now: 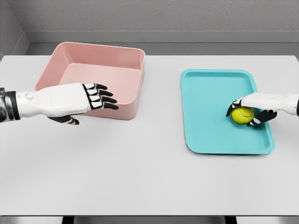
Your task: Put the tennis from the blue tray into the pink basket with both arms
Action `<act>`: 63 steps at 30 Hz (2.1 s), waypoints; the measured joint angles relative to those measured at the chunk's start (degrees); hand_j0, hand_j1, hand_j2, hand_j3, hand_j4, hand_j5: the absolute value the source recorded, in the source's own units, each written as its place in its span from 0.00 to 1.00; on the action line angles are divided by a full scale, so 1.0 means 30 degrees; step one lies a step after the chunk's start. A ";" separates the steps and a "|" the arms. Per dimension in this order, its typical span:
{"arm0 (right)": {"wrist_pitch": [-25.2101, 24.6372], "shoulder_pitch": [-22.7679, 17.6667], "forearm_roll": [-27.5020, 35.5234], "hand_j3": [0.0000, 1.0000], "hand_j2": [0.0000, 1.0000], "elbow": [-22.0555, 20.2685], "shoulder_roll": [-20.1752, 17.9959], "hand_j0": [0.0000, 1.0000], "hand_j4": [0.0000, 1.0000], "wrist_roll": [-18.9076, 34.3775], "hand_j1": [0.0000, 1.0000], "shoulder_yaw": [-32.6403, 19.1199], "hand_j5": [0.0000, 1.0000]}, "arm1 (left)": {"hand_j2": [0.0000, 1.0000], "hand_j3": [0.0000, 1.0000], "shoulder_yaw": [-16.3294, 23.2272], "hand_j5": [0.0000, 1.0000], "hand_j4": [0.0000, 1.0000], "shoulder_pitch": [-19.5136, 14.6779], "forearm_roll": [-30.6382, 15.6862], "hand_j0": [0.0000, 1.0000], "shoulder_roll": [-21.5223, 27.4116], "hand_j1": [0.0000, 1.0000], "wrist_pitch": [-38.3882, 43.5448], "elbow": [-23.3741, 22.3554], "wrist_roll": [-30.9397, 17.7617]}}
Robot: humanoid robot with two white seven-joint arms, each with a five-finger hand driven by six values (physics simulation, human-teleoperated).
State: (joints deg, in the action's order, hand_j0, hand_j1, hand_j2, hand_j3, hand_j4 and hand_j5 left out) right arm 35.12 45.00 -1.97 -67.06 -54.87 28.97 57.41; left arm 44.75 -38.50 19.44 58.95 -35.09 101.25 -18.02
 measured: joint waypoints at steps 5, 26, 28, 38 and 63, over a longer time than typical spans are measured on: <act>0.0005 0.0175 0.0011 0.54 0.54 -0.0170 0.0001 0.54 0.54 0.0001 0.54 -0.0032 0.54 | 1.00 1.00 -0.0057 1.00 1.00 -0.0117 -0.0209 1.00 -0.0090 1.00 0.0000 0.0000 -0.0126; 0.0014 0.0908 0.0032 0.53 0.53 -0.5106 0.0081 0.53 0.53 -0.0006 0.53 -0.0205 0.53 | 1.00 1.00 -0.0639 1.00 1.00 -0.0879 -0.0302 1.00 0.0535 1.00 -0.0001 0.0001 -0.0156; 0.0016 0.0938 0.0027 0.53 0.53 -0.5403 0.0254 0.53 0.53 -0.0005 0.53 -0.0211 0.53 | 1.00 1.00 -0.0721 1.00 1.00 -0.0058 -0.0290 1.00 0.0726 1.00 -0.0005 0.0001 -0.0157; 0.0010 0.1201 0.0037 0.53 0.53 -0.5858 0.1809 0.53 0.53 0.0092 0.53 -0.0223 0.53 | 1.00 1.00 -0.0726 1.00 1.00 0.1143 -0.0293 1.00 0.0990 1.00 -0.0001 0.0001 -0.0156; 0.0040 0.1172 -0.0074 0.52 0.52 -0.5818 0.7730 0.52 0.52 0.1371 0.52 0.0809 0.52 | 1.00 1.00 -0.0668 1.00 1.00 0.1289 -0.0269 1.00 0.1338 1.00 0.0001 0.0002 -0.0098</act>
State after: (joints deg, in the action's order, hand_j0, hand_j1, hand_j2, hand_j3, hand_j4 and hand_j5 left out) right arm 35.24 48.52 -2.19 -84.51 -31.68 33.09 59.84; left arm 42.75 -34.63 18.63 62.96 -35.08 101.25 -18.31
